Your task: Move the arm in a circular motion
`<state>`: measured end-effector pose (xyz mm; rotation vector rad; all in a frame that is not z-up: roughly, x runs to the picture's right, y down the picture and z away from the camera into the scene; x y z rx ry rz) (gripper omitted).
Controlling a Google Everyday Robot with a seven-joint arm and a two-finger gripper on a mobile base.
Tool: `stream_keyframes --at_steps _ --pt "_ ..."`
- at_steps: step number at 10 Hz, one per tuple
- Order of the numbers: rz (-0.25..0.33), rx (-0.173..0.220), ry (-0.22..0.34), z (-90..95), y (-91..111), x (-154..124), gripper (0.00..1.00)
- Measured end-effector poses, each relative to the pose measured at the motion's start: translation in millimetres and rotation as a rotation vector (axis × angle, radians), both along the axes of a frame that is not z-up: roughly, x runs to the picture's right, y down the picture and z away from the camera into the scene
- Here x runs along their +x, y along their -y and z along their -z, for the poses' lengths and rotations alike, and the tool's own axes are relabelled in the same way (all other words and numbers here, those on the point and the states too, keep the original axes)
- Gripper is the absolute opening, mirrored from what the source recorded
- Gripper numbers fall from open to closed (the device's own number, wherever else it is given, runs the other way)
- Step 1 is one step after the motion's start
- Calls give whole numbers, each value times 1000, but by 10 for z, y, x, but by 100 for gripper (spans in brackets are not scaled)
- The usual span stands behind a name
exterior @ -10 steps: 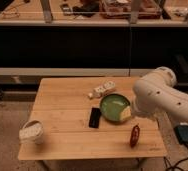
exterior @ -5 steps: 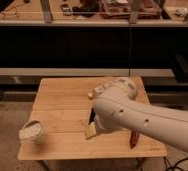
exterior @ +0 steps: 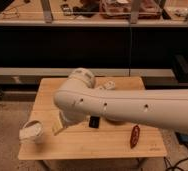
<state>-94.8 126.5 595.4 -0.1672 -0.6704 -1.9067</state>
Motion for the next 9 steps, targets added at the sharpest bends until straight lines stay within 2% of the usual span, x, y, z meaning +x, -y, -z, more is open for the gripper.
stream_keyframes --at_steps 1,2,3,4,5,6,7,8,9 --pt "-6 26 0 -146 224 -80 80" --pt "-36 70 -15 -376 563 -48 80" --pt "-61 98 -32 -537 783 43 80" --pt "-113 125 -62 -753 1051 246 80" --pt "-180 141 -116 -1009 1306 617 80" --pt "-214 138 -155 -1157 1397 882 80" --pt "-259 121 -217 -1346 1455 1301 80" --pt "-304 86 -311 -1535 1403 1895 80" --pt "-333 62 -374 -1620 1330 2287 80"
